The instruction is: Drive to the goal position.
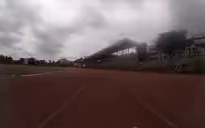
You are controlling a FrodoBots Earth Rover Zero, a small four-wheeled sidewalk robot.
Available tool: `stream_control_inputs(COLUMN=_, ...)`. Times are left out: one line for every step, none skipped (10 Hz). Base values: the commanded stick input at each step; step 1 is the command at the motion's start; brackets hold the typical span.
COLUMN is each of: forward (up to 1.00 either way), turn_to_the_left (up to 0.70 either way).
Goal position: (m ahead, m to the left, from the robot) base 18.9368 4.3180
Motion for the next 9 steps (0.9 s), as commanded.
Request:
stream_control_inputs(forward=0.67, turn_to_the_left=0.00)
stream_control_inputs(forward=0.67, turn_to_the_left=0.00)
stream_control_inputs(forward=0.67, turn_to_the_left=0.00)
stream_control_inputs(forward=0.67, turn_to_the_left=0.00)
stream_control_inputs(forward=0.67, turn_to_the_left=0.00)
stream_control_inputs(forward=0.67, turn_to_the_left=0.00)
stream_control_inputs(forward=0.67, turn_to_the_left=0.00)
stream_control_inputs(forward=0.67, turn_to_the_left=0.00)
stream_control_inputs(forward=0.67, turn_to_the_left=0.00)
